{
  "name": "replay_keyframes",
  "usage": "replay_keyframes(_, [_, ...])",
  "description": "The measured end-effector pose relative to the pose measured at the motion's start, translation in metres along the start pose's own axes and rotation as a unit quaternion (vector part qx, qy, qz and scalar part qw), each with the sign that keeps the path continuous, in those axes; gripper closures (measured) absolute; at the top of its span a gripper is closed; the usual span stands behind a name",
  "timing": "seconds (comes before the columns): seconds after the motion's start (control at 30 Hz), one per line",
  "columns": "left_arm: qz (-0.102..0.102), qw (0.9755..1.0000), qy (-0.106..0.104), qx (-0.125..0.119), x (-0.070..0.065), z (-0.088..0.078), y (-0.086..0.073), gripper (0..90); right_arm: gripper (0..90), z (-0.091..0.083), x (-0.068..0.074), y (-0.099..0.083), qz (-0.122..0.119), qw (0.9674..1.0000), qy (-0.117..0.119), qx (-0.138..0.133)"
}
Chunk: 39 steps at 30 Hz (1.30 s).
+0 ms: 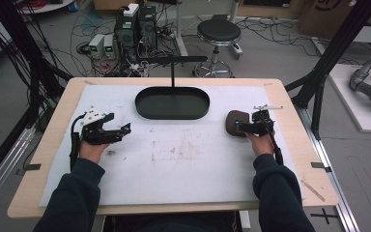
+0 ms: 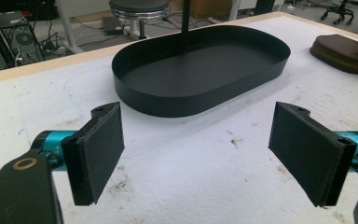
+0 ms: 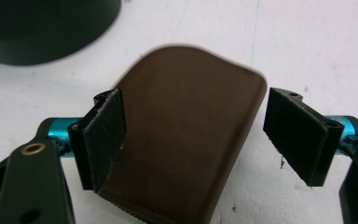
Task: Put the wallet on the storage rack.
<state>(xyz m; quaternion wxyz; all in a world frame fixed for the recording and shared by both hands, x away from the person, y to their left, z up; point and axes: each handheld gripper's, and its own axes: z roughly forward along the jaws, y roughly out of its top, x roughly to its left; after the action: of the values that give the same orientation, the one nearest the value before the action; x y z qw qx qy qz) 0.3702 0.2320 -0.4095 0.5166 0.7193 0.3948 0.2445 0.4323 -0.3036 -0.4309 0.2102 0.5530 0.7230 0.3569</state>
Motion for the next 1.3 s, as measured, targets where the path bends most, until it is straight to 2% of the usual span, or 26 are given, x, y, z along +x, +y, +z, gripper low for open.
replay_keyframes(0.03, [0.000, 1.0000, 0.000, 0.000, 0.000, 0.000, 0.000, 17.8, 20.7, 0.002, -0.001, -0.001, -0.001, 1.0000, -0.001, 0.009])
replay_keyframes(0.2, [0.001, 1.0000, -0.001, 0.004, -0.001, 0.001, -0.001, 18.0, 20.9, 0.005, -0.003, -0.003, 0.012, 0.9998, 0.008, 0.016])
replay_keyframes(0.27, [0.003, 1.0000, -0.001, 0.005, -0.002, 0.001, -0.001, 18.1, 20.8, 0.006, -0.007, -0.003, 0.026, 0.9992, 0.023, 0.020])
replay_keyframes(0.4, [0.004, 1.0000, -0.002, 0.006, -0.002, 0.001, 0.000, 18.3, 19.6, 0.010, -0.013, -0.005, 0.033, 0.9982, 0.044, 0.023])
replay_keyframes(0.53, [0.004, 1.0000, -0.003, 0.007, -0.002, 0.002, -0.001, 18.4, 19.5, 0.013, -0.019, -0.007, 0.060, 0.9953, 0.071, 0.026])
replay_keyframes(0.63, [0.004, 0.9999, -0.005, 0.009, -0.002, 0.003, -0.001, 18.6, 19.6, 0.014, -0.021, -0.007, 0.060, 0.9948, 0.079, 0.026])
replay_keyframes(0.8, [0.005, 0.9999, -0.004, 0.011, -0.003, 0.003, -0.001, 18.7, 23.0, 0.014, -0.019, -0.006, 0.050, 0.9949, 0.085, 0.024])
replay_keyframes(0.9, [0.003, 0.9999, -0.004, 0.009, -0.003, 0.003, -0.001, 18.7, 33.7, 0.013, -0.014, -0.004, 0.028, 0.9949, 0.095, 0.019])
replay_keyframes(1.0, [0.003, 0.9999, -0.004, 0.010, -0.002, 0.003, -0.001, 18.8, 38.4, 0.011, -0.006, -0.001, -0.006, 0.9959, 0.089, 0.013])
replay_keyframes(1.07, [0.004, 0.9999, -0.003, 0.010, -0.002, 0.002, -0.001, 18.8, 40.6, 0.009, -0.004, -0.001, -0.014, 0.9961, 0.086, 0.011])
replay_keyframes(1.2, [0.005, 0.9999, -0.003, 0.011, -0.002, 0.002, -0.001, 18.8, 53.4, 0.004, -0.007, 0.001, -0.015, 0.9961, 0.087, 0.003])
replay_keyframes(1.3, [0.003, 0.9999, -0.004, 0.011, -0.002, 0.003, -0.001, 18.8, 60.6, -0.001, -0.005, 0.002, -0.034, 0.9957, 0.085, -0.012])
